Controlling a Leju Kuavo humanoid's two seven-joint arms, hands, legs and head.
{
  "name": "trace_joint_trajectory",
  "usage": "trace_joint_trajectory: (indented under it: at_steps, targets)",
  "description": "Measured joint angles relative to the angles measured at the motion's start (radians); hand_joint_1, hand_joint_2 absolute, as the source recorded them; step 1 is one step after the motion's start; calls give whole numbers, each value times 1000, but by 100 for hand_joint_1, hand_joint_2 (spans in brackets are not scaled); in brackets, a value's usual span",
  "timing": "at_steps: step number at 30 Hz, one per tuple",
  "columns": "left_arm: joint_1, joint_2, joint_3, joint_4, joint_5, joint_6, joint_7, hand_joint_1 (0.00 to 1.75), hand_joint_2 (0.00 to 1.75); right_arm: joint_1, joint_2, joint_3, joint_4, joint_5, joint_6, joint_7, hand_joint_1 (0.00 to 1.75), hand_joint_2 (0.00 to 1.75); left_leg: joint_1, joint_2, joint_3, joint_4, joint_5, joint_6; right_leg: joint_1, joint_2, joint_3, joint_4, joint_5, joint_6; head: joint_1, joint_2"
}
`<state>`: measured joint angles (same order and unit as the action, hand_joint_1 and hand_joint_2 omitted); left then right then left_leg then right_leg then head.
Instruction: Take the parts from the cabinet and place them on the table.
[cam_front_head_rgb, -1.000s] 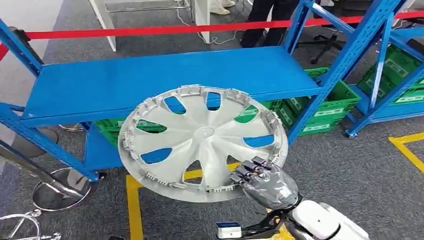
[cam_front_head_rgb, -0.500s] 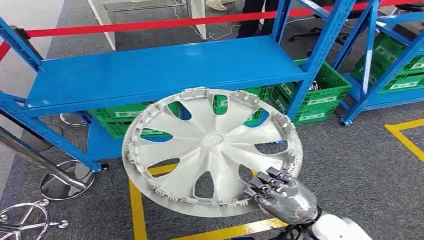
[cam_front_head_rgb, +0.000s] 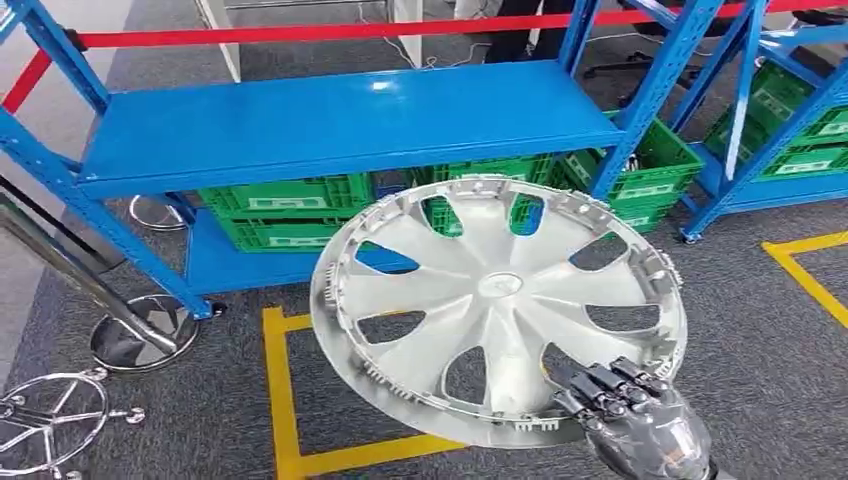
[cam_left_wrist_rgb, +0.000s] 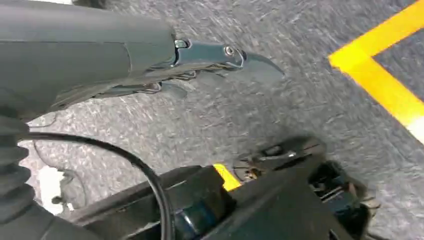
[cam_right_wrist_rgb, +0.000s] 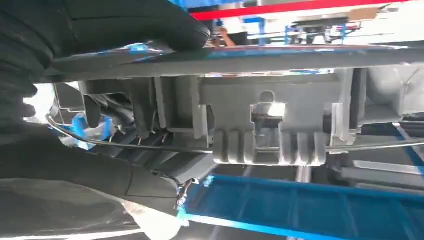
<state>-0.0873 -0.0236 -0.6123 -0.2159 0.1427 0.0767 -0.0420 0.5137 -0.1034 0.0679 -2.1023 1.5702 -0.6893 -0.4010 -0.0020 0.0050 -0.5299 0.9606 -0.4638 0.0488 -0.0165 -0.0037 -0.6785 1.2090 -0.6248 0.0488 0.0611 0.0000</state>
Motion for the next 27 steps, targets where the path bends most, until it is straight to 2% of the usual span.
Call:
trace_joint_trajectory:
  at_steps: [1, 2, 3, 4, 5, 6, 7, 8, 9, 10, 11, 12, 13, 14, 15, 16, 17, 18, 19, 20, 21, 22, 23, 24, 25, 26, 27]
  targets:
    - [-2, -2, 0, 0, 3, 3, 2, 0, 175, 1, 0, -5, -2, 0, 0, 8, 175, 175, -1, 2, -15, 2, 10, 0, 0, 0, -15, 69, -24, 3, 0, 0]
    - [-5, -3, 0, 0, 5, 5, 4, 0, 175, 3, 0, -11, -2, 0, 0, 15, 175, 175, -1, 3, -28, 6, 19, -1, 0, 0, -10, 94, -14, 5, 0, 0]
    - [-7, -4, 0, 0, 9, 9, 8, 0, 175, 7, 0, -17, -2, 0, 0, 23, 175, 175, -1, 3, -41, 9, 26, -4, -1, 0, 18, 76, 19, 6, 0, 0]
    - [-9, -5, 0, 0, 13, 10, 9, 0, 175, 9, 0, -21, -3, 0, 0, 25, 175, 175, 1, 3, -53, 14, 32, -7, -3, 0, 63, 18, 59, 8, 1, 0]
    - [-10, -7, 0, 0, 13, 10, 10, 0, 175, 11, 0, -24, -3, 0, 0, 27, 175, 175, 3, 3, -66, 21, 38, -12, -6, 0, 127, -75, 93, 9, 0, 0]
    - [-12, -7, 0, 0, 14, 10, 10, 0, 175, 11, 0, -26, -3, 0, 0, 27, 175, 175, 1, 3, -75, 32, 43, -18, -10, 0, 192, -173, 98, 13, 1, 0]
    - [-14, -5, 0, 0, 14, 11, 10, 0, 175, 10, 0, -26, -3, 0, 0, 29, 175, 175, -3, 2, -88, 42, 47, -23, -5, 3, 238, -233, 72, 15, 7, 0]
    - [-15, -5, 1, 0, 14, 10, 11, 0, 175, 12, 0, -29, -6, 0, 0, 31, 175, 175, -5, 2, -93, 44, 54, -29, -5, 6, 234, -241, 66, 4, 6, 1]
    - [-15, -6, 1, 0, 15, 10, 11, 0, 175, 14, 0, -30, -6, 0, 0, 32, 175, 175, -5, 2, -95, 46, 64, -31, -3, 5, 220, -236, 69, 1, 5, 1]
    - [-15, -7, 1, 0, 15, 10, 11, 0, 175, 15, 0, -30, -6, 0, 0, 35, 175, 175, -4, 2, -97, 45, 71, -37, -1, 5, 219, -229, 73, -6, 4, 1]
    - [-12, -6, 1, 0, 15, 11, 11, 0, 175, 16, -2, -31, -6, 0, 0, 38, 175, 175, -4, 1, -103, 45, 76, -43, -5, 2, 196, -229, 82, -15, 5, 1]
    - [-14, -6, 1, 1, 17, 14, 11, 0, 175, 13, -3, -34, -6, 0, 0, 43, 175, 175, 0, -1, -112, 57, 47, -49, -8, -3, 187, -228, 90, -27, 1, 0]
    - [-13, -7, 1, 1, 18, 15, 12, 0, 175, 12, -5, -35, -6, 0, 0, 46, 175, 175, 0, -1, -120, 93, -11, -55, -7, -4, 175, -228, 98, -40, 0, 0]
    - [-13, -8, 1, 1, 18, 15, 12, 0, 175, 12, -6, -36, -6, 0, 0, 50, 175, 175, 2, -1, -133, 162, -81, -61, -6, -6, 164, -228, 107, -45, -6, 0]
    - [-13, -8, 1, 1, 18, 15, 12, 0, 175, 12, -8, -36, -6, 0, 0, 53, 175, 175, 3, -1, -145, 242, -141, -64, -4, -7, 159, -227, 119, -47, -6, 0]
    - [-14, -9, 1, 1, 18, 15, 12, 0, 175, 11, -10, -36, -6, 0, 0, 54, 175, 175, 3, -1, -152, 311, -174, -65, -2, -8, 147, -226, 130, -48, -7, 0]
    - [-15, -10, 1, 1, 18, 15, 12, 0, 175, 11, -13, -36, -6, 0, 0, 56, 175, 175, 3, -1, -147, 358, -170, -63, 1, -8, 130, -222, 143, -49, -6, 0]
    - [-15, -11, 1, 1, 18, 15, 12, 0, 175, 11, -13, -36, -6, 0, 0, 57, 175, 175, 3, -1, -127, 357, -141, -60, 3, -8, 114, -218, 152, -49, -7, 0]
    - [-15, -11, 1, 1, 18, 15, 12, 0, 175, 11, -15, -36, -6, 0, 0, 57, 175, 175, 2, -1, -87, 311, -103, -54, 7, -8, 99, -213, 160, -49, -7, 0]
    - [-15, -12, 1, 1, 17, 15, 12, 0, 175, 11, -15, -36, -6, 0, 0, 57, 175, 175, -1, -2, -31, 233, -72, -44, 11, -8, 87, -210, 168, -49, -7, 0]
    - [-17, -12, 1, 1, 17, 15, 12, 0, 175, 11, -17, -36, -6, 0, 0, 57, 175, 175, -6, -3, 36, 132, -57, -27, 14, -7, 80, -209, 175, -49, -6, 0]
    - [-19, -8, 1, 1, 17, 16, 12, 0, 175, 11, -17, -37, -6, 0, 0, 57, 175, 175, -11, -1, 89, 43, -89, -11, 17, -7, 75, -208, 183, -45, -4, 0]
    - [-21, -9, 1, 1, 16, 16, 12, 0, 175, 11, -18, -37, -6, 0, 0, 57, 175, 175, -11, -2, 114, -9, -97, -16, 15, -9, 71, -207, 193, -38, -4, 0]
    - [-21, -10, 1, 1, 16, 16, 12, 0, 175, 10, -20, -37, -6, 0, 0, 57, 175, 175, -16, -3, 105, 0, -90, -17, 11, -12, 69, -212, 203, -30, -5, 0]
    - [-21, -11, 1, 1, 13, 16, 12, 0, 175, 9, -20, -37, -6, 0, 0, 56, 175, 175, -22, -3, 101, 0, -80, -13, 6, -13, 68, -216, 214, -22, -8, 0]
    - [-21, -12, 1, 1, 6, 16, 12, 0, 175, 8, -21, -37, -6, 0, 0, 57, 175, 175, -22, -2, 94, -8, -65, -8, 7, -13, 67, -221, 226, -17, -6, 0]
    - [-22, -19, 1, 1, 0, 16, 12, 0, 175, 6, -24, -38, -6, 0, 0, 57, 175, 175, -9, 3, 87, -25, -45, -3, 7, -10, 57, -216, 213, -16, -9, 0]
